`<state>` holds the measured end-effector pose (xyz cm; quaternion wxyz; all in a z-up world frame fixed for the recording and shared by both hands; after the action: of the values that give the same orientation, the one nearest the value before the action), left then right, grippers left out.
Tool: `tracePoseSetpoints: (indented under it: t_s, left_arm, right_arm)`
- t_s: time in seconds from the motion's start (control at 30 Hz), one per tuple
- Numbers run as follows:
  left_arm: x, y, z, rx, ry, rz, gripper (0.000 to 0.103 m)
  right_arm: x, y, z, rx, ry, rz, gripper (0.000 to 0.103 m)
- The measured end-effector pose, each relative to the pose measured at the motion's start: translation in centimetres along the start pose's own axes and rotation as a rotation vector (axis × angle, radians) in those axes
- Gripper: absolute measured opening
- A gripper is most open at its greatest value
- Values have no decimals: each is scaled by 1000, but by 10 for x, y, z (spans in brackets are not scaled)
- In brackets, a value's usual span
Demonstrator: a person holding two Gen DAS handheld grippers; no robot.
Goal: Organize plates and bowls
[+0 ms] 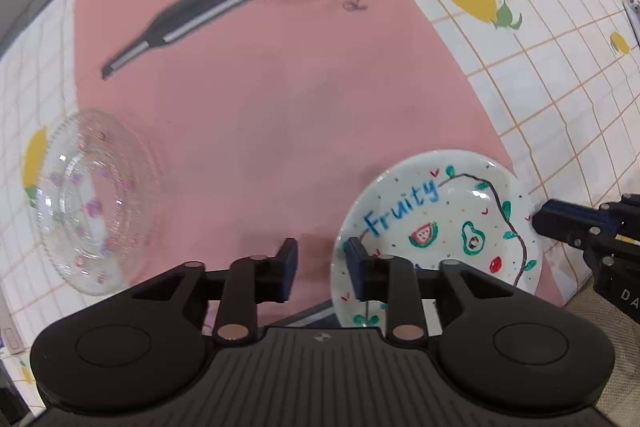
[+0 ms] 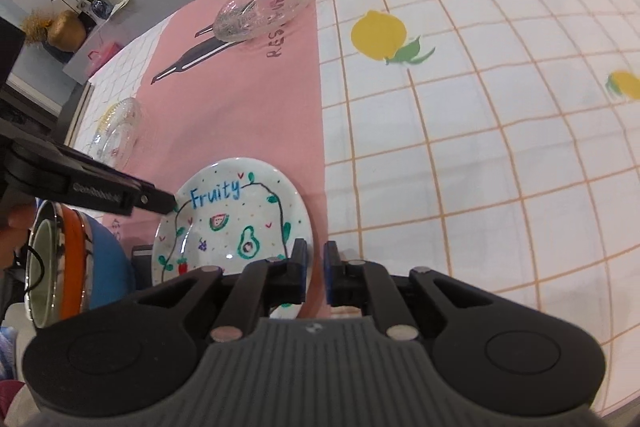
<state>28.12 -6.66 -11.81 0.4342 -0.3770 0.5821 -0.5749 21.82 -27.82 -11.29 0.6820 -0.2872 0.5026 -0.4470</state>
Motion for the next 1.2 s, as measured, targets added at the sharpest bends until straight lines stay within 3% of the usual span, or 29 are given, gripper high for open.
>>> tracePoseSetpoints:
  t_s: [0.07,0.1,0.13,0.23,0.37,0.4,0.43,0.53,0.6,0.67,0.7,0.83,1.03,1.2]
  left_arm:
    - [-2,6,0,-31,-35,-80,37]
    - [-3,7,0,-37,-59,-120,42]
    - [-3,8,-1,-33,-72,-126,43]
    - [1,8,-2,-29,-44,-101,43]
    - [5,-1,-4,4,-88,-51,43]
    - [5,-6,-5,28,-92,-40,46]
    - [5,-12,-7,53,-101,-21,51]
    - [3,-37,-21,151,-139,29,53]
    - [3,-57,-31,215,-154,21,56]
    - [5,-77,-35,275,-148,12,57]
    - [7,-88,-41,321,-147,12,61]
    - [12,-124,-58,481,-156,50,76]
    - [3,-161,-91,626,-200,76,80]
    - [-39,-172,-119,730,-317,48,82]
  right_arm:
    - [1,1,1,1,4,1,9]
    - [1,1,2,3,1,-3,9]
    - [0,0,2,7,-4,-8,9]
    - [0,0,3,11,-6,-12,9]
    - [5,0,8,31,40,-44,13]
    - [9,0,9,41,78,-58,19]
    - [14,0,11,54,123,-64,35]
    - [19,-1,13,64,182,-64,36]
    - [19,-6,15,87,208,-67,43]
    - [12,-14,17,117,194,-74,65]
    - [6,-20,18,140,171,-81,69]
    - [-23,-47,16,236,88,-40,77]
    - [-65,-65,16,239,33,86,77]
    - [-93,-75,24,238,24,192,77]
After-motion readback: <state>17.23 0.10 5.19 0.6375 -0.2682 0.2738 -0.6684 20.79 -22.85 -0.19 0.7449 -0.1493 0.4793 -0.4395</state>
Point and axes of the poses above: each gripper's, at about its wrist camera, not at the fingertips, and y roughly the way its jaws point, x to its right, z to its top, the point moved 1 cm from there along y, roughly the way its jaws point, and after that the axes turned 2 degrees about z, right-handed, at the moved point
